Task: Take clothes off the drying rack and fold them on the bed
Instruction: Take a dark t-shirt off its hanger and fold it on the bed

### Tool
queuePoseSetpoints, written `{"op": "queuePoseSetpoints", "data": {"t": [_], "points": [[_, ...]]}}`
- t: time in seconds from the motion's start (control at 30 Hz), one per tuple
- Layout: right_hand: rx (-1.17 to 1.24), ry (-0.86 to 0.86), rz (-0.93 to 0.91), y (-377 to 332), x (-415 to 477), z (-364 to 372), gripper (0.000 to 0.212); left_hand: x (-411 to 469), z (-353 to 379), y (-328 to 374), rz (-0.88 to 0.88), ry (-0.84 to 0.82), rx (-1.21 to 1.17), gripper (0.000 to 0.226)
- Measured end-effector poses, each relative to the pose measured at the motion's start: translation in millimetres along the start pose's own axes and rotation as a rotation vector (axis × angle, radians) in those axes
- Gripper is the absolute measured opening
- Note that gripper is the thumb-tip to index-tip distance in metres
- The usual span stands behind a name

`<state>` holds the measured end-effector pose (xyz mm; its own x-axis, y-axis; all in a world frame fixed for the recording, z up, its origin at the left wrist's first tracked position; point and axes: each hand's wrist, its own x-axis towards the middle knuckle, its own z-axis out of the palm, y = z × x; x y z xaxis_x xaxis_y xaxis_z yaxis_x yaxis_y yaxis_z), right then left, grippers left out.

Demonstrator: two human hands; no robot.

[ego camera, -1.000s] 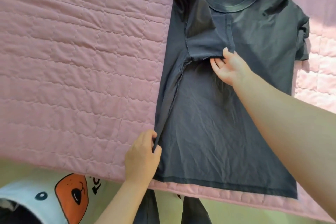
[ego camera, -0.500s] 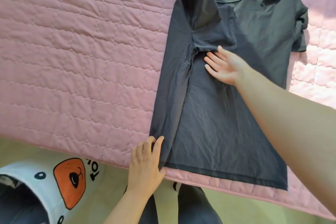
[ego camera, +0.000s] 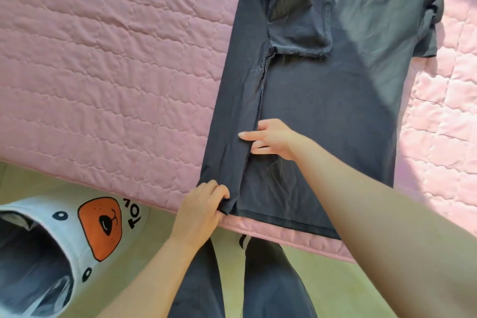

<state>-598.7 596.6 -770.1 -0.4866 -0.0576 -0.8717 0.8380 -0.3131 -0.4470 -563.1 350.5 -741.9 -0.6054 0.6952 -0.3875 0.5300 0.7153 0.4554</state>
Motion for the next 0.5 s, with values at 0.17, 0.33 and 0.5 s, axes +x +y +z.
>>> {"op": "queuePoseSetpoints", "data": {"t": [0.17,0.33,0.5], "points": [[-0.111,0.095,-0.120,36,-24,-4,0.013,-9,3,8,0.099,-0.013,0.042,0.043],[-0.287,0.055,-0.011,38,-29,-8,0.013,-9,4,9,0.091,-0.198,-0.057,0.022],[0.178,0.305,-0.097,2,-14,-24,0.008,39,-10,5,-0.007,0.116,-0.024,0.026]]}}
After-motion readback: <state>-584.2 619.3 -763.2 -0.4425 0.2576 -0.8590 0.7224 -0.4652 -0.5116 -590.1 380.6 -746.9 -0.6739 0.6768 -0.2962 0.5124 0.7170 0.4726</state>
